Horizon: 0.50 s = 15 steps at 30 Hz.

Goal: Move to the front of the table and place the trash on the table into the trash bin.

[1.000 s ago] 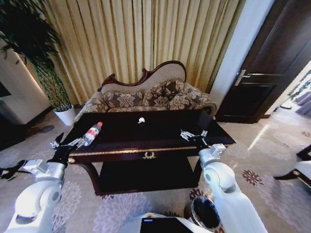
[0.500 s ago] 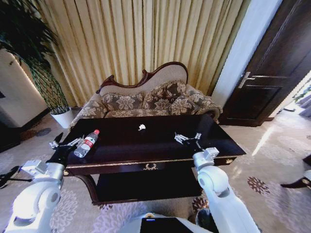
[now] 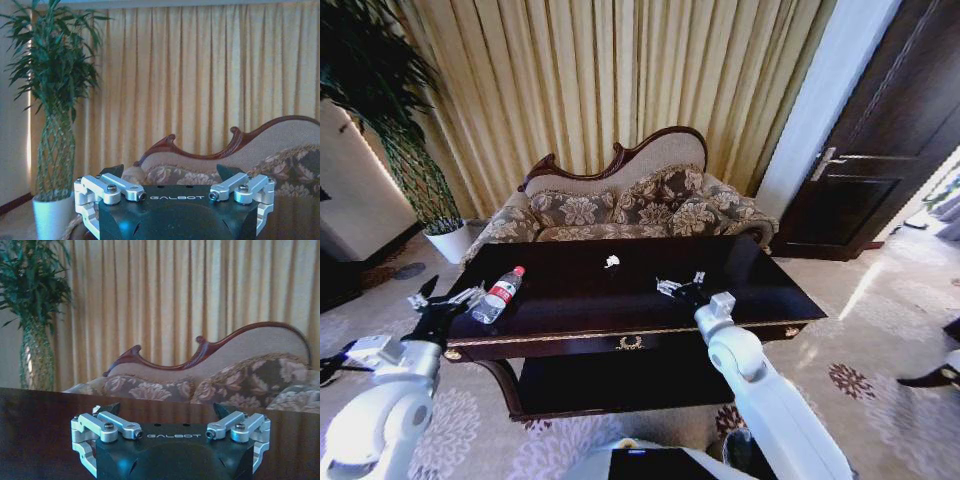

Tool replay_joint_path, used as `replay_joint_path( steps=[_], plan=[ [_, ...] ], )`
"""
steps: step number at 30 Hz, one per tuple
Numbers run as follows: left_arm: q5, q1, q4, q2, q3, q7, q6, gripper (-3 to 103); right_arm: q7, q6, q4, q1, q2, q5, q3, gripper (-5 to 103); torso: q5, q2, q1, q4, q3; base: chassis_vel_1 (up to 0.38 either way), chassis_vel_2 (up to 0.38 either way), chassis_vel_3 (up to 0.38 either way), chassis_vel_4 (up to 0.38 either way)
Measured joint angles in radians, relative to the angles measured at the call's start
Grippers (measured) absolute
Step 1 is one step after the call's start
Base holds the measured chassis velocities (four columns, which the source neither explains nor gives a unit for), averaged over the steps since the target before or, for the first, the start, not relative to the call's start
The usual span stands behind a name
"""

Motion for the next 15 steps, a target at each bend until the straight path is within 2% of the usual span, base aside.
replay_joint_path(
  steps=[3,9,12,15],
  plan=[
    [0.017,0.044,-0.004,-0.033,-0.021,0.010,-0.011,100,0.000,-0.036,-0.082,0.132,0.002,0.052,-0.088,100,0.0000,0.000,0.000,0.0007,0.000,0.000,0.000,0.000,0.000],
    [0.029,0.072,0.002,-0.051,-0.048,0.017,-0.028,100,0.000,-0.061,-0.183,0.241,0.011,0.066,-0.196,100,-0.0001,0.000,0.000,0.0003,0.000,0.000,0.000,0.000,0.000],
    [0.027,0.084,0.005,-0.057,-0.080,0.024,-0.035,100,0.000,-0.121,-0.260,0.335,0.021,0.081,-0.276,100,0.0000,0.000,0.000,0.0005,0.000,0.000,0.000,0.000,0.000],
    [0.027,0.083,0.004,-0.062,-0.082,0.025,-0.035,100,0.000,-0.156,-0.269,0.379,0.022,0.101,-0.308,100,-0.0001,0.000,0.000,0.0002,0.000,0.000,0.000,0.000,0.000]
  ],
)
